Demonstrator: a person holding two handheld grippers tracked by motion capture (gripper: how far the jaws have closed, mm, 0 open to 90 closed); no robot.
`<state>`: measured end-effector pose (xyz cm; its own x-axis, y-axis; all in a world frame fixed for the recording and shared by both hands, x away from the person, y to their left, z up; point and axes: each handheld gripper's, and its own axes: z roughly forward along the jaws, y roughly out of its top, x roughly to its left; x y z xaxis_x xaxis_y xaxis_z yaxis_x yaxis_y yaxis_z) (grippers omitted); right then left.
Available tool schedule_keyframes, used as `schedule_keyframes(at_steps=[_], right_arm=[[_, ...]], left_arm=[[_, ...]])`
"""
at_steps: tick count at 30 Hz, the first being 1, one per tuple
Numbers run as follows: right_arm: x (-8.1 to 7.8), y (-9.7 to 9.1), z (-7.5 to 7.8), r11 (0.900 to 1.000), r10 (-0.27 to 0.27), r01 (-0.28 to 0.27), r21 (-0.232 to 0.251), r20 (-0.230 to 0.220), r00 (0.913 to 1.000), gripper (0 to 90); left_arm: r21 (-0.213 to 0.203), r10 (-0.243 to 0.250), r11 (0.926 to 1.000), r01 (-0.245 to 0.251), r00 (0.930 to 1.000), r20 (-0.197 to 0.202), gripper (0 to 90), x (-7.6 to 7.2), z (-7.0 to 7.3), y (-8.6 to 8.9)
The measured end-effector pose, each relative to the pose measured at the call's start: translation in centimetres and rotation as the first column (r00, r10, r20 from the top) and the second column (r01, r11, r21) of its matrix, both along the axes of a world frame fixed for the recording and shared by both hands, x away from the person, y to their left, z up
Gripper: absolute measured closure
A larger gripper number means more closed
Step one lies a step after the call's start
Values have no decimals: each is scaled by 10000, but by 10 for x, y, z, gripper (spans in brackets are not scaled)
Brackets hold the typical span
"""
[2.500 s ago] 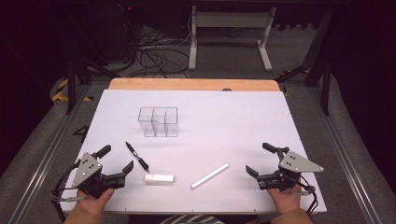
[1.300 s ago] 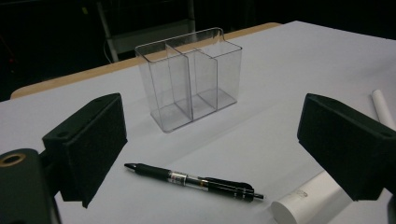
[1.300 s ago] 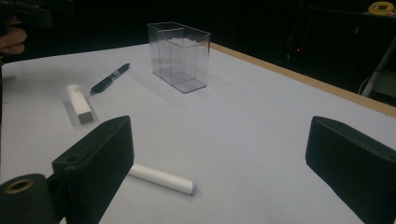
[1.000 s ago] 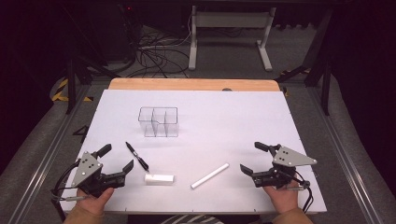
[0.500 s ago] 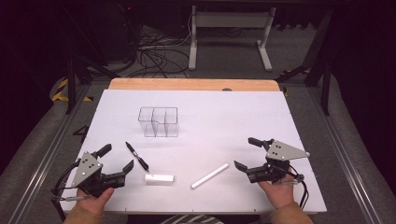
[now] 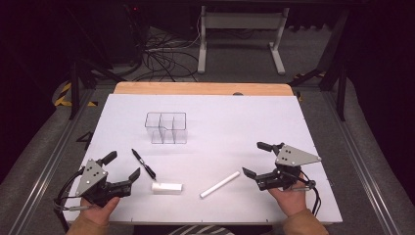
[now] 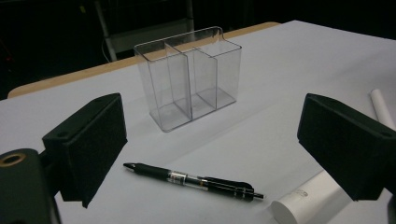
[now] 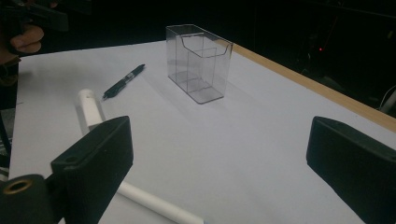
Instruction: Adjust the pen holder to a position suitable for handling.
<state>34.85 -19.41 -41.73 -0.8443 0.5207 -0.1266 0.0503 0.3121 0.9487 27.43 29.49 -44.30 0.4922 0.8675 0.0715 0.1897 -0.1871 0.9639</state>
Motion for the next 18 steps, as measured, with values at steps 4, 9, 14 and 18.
schedule_keyframes(at_steps=[4,9,14,18], right_arm=[[1,1,2,10000,43,-43,-20,-4,10000,81],[3,7,7,9996,281,-282,-100,-125,9995,107],[8,15,13,9975,630,-638,-316,-266,9977,135],[11,23,17,9956,842,-854,-374,-329,9959,140]], left_arm=[[2,-23,10000,23,10000,40,88,0,0,0],[9,-32,10000,32,10000,14,88,0,0,0],[-45,-51,10000,51,10000,-24,88,0,0,0],[-61,-61,10000,61,10000,-26,89,-1,0,0]])
